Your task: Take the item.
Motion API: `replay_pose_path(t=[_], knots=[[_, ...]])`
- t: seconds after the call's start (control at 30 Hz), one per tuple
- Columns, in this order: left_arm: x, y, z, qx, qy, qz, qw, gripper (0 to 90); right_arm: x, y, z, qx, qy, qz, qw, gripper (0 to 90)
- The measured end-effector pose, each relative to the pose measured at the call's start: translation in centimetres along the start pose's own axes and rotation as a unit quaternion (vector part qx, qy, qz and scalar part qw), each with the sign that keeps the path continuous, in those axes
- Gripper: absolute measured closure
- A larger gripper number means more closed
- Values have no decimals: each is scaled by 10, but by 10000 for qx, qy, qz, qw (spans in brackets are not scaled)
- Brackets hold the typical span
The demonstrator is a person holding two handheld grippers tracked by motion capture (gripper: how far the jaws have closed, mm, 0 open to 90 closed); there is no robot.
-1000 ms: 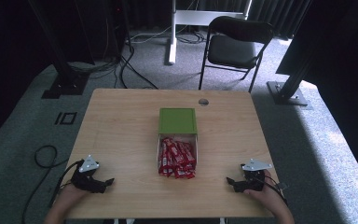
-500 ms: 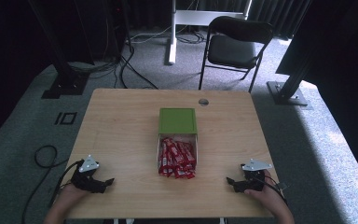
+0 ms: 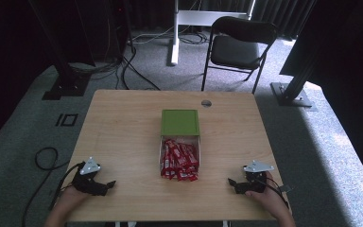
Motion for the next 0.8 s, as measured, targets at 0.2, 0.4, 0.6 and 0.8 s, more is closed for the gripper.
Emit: replay_pose_path(t=[0.2, 0.4, 0.6, 0.8], knots=[[0, 0, 0, 0, 0, 0, 10000, 14, -6, 2, 0, 31, -26, 23, 10000, 131], [0, 0, 0, -1, 2, 1, 10000, 14, -24, 3, -8, 1, -278, 125, 9995, 130], [0, 0, 0, 0, 2, -1, 10000, 14, -36, 2, -14, 33, -386, 168, 9991, 130], [0, 0, 0, 0, 2, -1, 10000, 14, -50, 2, -20, 43, -544, 307, 9980, 130]])
Point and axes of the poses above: each handheld gripper's, and its own axes: z roughly forward along the jaws, x roughly out of its underside, y roughly to its left, the point moved 10 cm from there along z, roughly forward along the jaws, and after that the axes turned 2 degrees about y, right-handed, at the moved point
